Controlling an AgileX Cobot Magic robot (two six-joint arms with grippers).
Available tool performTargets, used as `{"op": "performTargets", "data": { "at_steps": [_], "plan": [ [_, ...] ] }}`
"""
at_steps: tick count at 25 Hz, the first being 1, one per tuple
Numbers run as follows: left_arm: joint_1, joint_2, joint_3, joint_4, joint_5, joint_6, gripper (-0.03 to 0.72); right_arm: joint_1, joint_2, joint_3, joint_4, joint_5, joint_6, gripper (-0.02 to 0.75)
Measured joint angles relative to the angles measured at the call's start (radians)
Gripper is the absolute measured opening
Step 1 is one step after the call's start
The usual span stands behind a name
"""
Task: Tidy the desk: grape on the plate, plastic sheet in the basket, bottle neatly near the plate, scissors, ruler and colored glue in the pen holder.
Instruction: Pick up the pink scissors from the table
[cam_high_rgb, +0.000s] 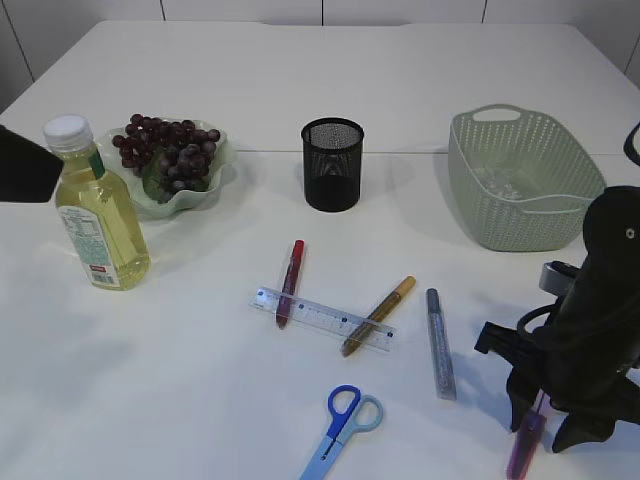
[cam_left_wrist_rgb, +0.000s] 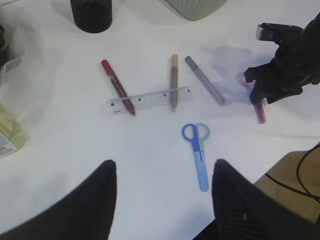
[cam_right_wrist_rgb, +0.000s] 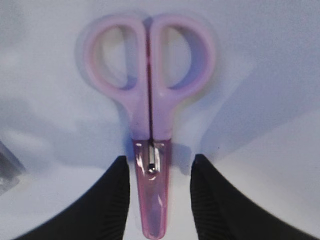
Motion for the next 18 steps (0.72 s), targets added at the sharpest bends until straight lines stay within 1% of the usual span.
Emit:
{"op": "performTargets", "data": {
  "at_steps": [18],
  "plan": [
    [0.0, 0.0, 0.0, 0.002, 0.0, 0.0, 0.438, 0.0, 0.029, -0.002, -0.005, 0.021, -0.057, 0.333]
  ]
}}
